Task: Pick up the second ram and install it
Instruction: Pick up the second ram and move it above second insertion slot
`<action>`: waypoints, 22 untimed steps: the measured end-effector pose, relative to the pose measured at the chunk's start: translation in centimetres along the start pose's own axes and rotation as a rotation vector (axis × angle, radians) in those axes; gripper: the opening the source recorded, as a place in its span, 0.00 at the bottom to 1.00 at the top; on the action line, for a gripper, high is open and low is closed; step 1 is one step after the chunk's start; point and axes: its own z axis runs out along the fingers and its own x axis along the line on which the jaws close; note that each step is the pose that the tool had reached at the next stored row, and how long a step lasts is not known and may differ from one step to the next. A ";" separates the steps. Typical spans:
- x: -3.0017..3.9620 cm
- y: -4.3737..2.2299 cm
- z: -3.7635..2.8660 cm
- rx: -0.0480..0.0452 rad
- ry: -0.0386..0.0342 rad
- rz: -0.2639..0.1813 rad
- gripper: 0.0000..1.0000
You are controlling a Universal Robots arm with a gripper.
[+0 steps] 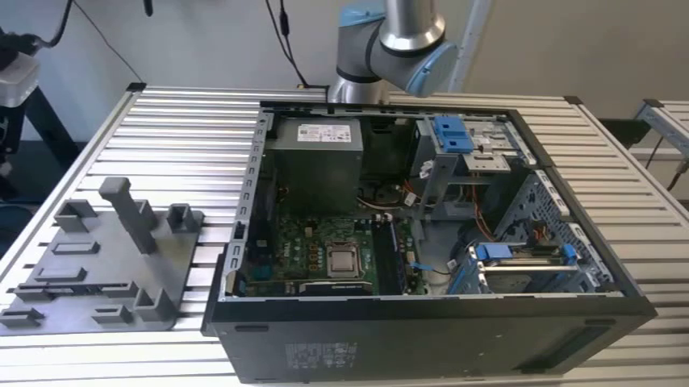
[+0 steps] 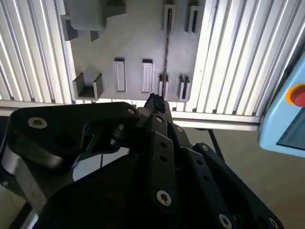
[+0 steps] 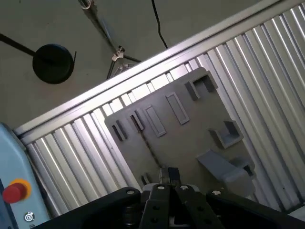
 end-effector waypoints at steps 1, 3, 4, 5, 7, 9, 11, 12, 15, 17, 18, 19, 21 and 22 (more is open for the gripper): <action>0.00 0.00 0.02 0.0013 -0.0004 -0.014 0.11; 0.00 0.00 0.11 0.0030 -0.0006 -0.039 0.11; 0.00 0.00 0.14 0.0034 0.0001 -0.051 0.11; 0.00 0.00 0.17 0.0038 0.0009 -0.063 0.11; 0.01 0.01 0.28 0.0065 0.0010 -0.083 0.11; 0.02 0.02 0.39 0.0117 -0.0005 -0.100 0.11; 0.02 0.02 0.53 0.0158 -0.0015 -0.117 0.11; 0.02 0.02 0.57 0.0166 -0.0012 -0.128 0.11; 0.02 0.06 0.63 0.0172 0.0041 -0.172 0.11; 0.03 0.06 0.62 0.0164 0.0066 -0.208 0.11; 0.03 0.07 0.62 0.0159 0.0075 -0.226 0.11; 0.03 0.08 0.63 0.0155 0.0083 -0.243 0.11; 0.06 0.14 0.64 0.0151 0.0089 -0.265 0.11; 0.09 0.17 0.64 0.0158 0.0088 -0.268 0.11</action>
